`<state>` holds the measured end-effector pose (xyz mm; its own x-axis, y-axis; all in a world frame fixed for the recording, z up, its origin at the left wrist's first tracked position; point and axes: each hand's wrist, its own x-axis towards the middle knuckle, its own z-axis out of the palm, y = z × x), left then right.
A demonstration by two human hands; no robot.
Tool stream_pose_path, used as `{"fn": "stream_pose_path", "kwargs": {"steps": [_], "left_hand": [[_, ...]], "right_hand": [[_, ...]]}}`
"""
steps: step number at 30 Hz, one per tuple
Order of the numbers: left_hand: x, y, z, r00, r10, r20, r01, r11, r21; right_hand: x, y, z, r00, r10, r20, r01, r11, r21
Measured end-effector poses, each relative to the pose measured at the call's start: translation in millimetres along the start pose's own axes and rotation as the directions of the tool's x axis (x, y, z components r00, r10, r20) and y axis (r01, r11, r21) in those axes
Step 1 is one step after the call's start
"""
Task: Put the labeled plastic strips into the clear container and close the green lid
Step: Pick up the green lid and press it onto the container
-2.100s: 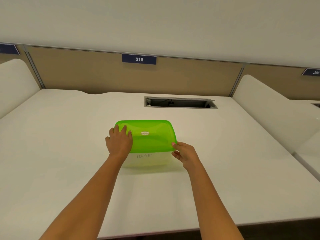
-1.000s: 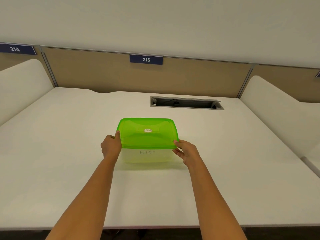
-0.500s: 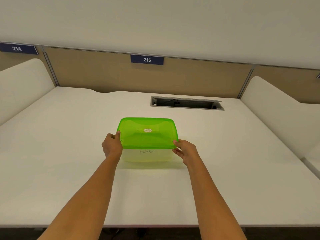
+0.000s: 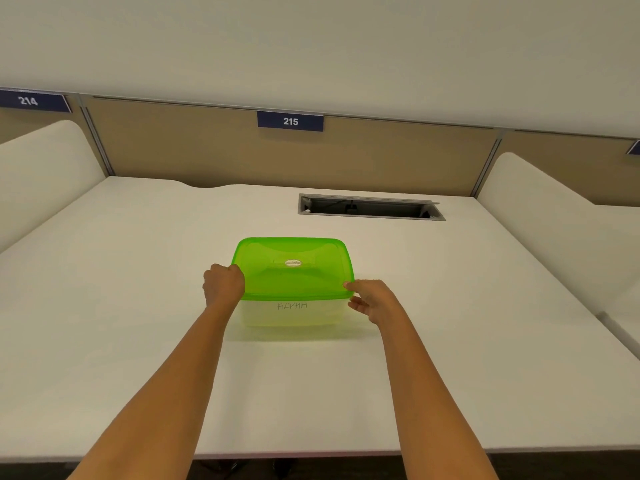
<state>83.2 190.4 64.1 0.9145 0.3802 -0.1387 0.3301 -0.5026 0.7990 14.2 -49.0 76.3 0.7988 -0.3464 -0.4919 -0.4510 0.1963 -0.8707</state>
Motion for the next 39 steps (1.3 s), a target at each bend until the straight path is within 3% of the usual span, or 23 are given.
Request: {"fn": "stream_pose_path", "kwargs": {"steps": [4,13,19,28,39], "left_hand": [[8.7,10.9,-1.2,1.0,0.004,0.012,-0.005,1.0,0.022],[33.1,26.4,8.9,0.995,0.065,0.069,-0.073,0.991,0.114],[57.1,33.2,18.8,0.995,0.04,0.087,-0.045,0.998,0.054],[85.0,30.2,23.3,0.971,-0.166,0.174,0.207,0.945,-0.253],[93.8,28.5,21.7,0.938,-0.2,0.285,0.292,0.897,-0.331]], "right_hand": [[7.0,-9.2,6.1,1.0,0.009,-0.005,-0.01,0.986,-0.164],[43.5,-28.5,26.6,0.979,-0.144,-0.141,0.072,0.902,-0.427],[68.5,-48.8,34.3,0.978,-0.121,-0.168,0.039,0.905,-0.424],[100.6,-51.5,41.4,0.972,-0.019,-0.234,-0.059,0.946,-0.319],[117.9,-42.7,42.7,0.958,-0.074,-0.275,-0.011,0.956,-0.294]]}}
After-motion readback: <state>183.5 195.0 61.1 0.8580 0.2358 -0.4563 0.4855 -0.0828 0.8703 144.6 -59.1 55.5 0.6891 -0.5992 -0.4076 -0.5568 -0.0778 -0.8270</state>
